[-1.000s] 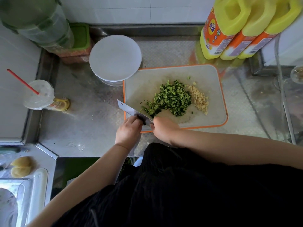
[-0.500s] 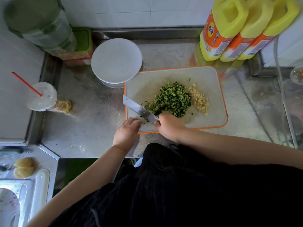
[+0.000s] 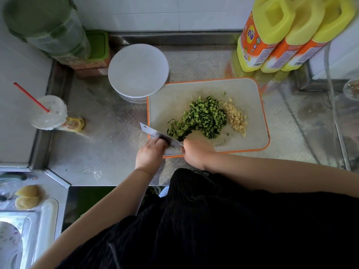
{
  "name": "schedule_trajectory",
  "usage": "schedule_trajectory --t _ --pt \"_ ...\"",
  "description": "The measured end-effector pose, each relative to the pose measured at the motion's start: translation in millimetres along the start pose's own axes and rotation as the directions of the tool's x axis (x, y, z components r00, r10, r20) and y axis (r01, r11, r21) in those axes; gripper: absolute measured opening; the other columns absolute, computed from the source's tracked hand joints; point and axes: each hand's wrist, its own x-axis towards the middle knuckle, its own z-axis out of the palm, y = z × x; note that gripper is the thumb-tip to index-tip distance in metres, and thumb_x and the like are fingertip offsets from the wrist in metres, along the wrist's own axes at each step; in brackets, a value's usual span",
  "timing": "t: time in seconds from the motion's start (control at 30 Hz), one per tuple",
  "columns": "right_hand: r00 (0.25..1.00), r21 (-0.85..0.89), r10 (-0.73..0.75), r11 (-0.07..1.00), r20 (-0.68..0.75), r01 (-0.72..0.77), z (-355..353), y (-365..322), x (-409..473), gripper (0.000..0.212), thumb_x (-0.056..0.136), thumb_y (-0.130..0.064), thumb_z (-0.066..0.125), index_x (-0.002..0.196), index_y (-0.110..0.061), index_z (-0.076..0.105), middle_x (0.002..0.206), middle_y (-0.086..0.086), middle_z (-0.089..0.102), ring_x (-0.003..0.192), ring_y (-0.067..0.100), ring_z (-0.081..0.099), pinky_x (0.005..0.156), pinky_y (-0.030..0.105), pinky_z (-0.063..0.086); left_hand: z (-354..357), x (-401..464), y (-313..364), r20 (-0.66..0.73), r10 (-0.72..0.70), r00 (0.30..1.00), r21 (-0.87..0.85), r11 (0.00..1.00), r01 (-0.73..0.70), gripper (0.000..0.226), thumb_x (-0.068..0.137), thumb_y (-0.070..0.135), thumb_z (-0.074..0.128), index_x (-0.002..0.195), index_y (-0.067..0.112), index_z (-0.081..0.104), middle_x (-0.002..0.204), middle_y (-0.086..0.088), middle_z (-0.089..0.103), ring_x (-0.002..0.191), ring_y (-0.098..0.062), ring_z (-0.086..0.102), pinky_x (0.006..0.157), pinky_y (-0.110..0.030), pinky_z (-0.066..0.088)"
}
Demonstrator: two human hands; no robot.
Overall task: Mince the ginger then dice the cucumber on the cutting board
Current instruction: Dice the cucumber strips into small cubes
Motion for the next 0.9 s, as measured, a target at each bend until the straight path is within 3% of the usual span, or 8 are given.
schedule_trajectory --t 0.23,0.37,0.43,0.53,0.6,0.73,0.8,0.9 --pt "0.989 0.138 0.119 0.985 -0.082 -0.107 -5 12 8 0.030 0.097 -0.034 0.047 0.100 -0.006 0.059 0.095 0.012 0.059 0.086 0.031 0.059 0.065 0.031 0.037 2 10 16 0.006 -0.230 0.973 -0.166 0.959 0.228 0.009 0.090 0.009 0.059 0.095 0.010 0.067 0.098 -0.006 0.064 0.099 -0.027 0.053 0.073 -0.033 0.040" --pt "0.978 0.158 0.195 0.971 -0.081 -0.180 -16 34 2 0.026 0.099 -0.034 0.041 0.088 -0.012 0.046 0.083 0.006 0.052 0.077 0.027 0.052 0.063 0.031 0.034 3 28 39 0.014 -0.425 0.905 -0.335 0.851 0.405 0.016 0.092 0.009 0.054 0.101 0.014 0.066 0.102 0.001 0.067 0.104 -0.024 0.052 0.080 -0.032 0.041" --pt "0.977 0.204 0.203 0.961 -0.071 -0.185 -18 40 -1 0.026 0.099 -0.033 0.042 0.086 -0.010 0.045 0.078 0.005 0.049 0.074 0.026 0.048 0.062 0.031 0.033 1 32 50 -0.017 -0.352 0.936 -0.284 0.899 0.333 0.020 0.093 0.009 0.053 0.108 0.013 0.065 0.109 -0.002 0.066 0.108 -0.028 0.051 0.085 -0.034 0.042" --pt "0.976 0.398 0.210 0.902 -0.063 -0.169 -24 37 -4 0.034 0.097 -0.032 0.045 0.072 -0.009 0.047 0.061 0.004 0.045 0.058 0.023 0.046 0.051 0.031 0.031 4 28 60 -0.102 0.063 0.993 0.058 0.997 -0.058 0.052 0.085 0.006 0.052 0.136 0.012 0.051 0.136 -0.006 0.055 0.121 -0.030 0.049 0.098 -0.043 0.043" --pt "0.970 0.570 0.235 0.807 -0.069 -0.155 -31 34 -6 0.038 0.096 -0.032 0.046 0.064 -0.012 0.050 0.051 0.003 0.046 0.044 0.019 0.046 0.047 0.028 0.035 8 24 64 0.054 0.239 0.969 0.268 0.932 -0.245 0.074 0.082 0.012 0.046 0.152 0.015 0.023 0.155 -0.002 0.035 0.138 -0.025 0.038 0.113 -0.045 0.032" --pt "0.953 0.755 0.304 0.629 -0.019 -0.185 -40 40 -14 0.027 0.091 -0.026 0.043 0.076 -0.005 0.048 0.059 0.012 0.048 0.039 0.021 0.047 0.047 0.029 0.040 10 21 59 0.280 0.019 0.960 0.434 0.890 -0.144 0.095 0.092 0.026 0.050 0.146 0.017 -0.028 0.162 0.003 -0.014 0.148 -0.019 -0.016 0.116 -0.045 -0.014" --pt "0.947 0.783 0.320 0.593 -0.012 -0.190 -43 46 -20 0.026 0.092 -0.026 0.043 0.074 -0.007 0.045 0.059 0.012 0.046 0.037 0.019 0.045 0.046 0.027 0.038 2 21 61 0.268 -0.064 0.961 0.435 0.898 -0.062 0.083 0.095 0.018 0.041 0.151 0.016 -0.020 0.162 0.003 -0.015 0.148 -0.019 -0.017 0.116 -0.044 -0.014" --pt "0.947 0.784 0.320 0.587 0.002 -0.200 -47 51 -29 0.030 0.093 -0.023 0.044 0.068 -0.006 0.045 0.050 0.010 0.046 0.031 0.016 0.042 0.044 0.025 0.038 -4 26 76 0.134 0.068 0.989 0.390 0.913 -0.116 0.079 0.088 0.007 0.034 0.155 0.016 -0.005 0.163 0.004 0.000 0.150 -0.020 0.005 0.118 -0.043 -0.003"
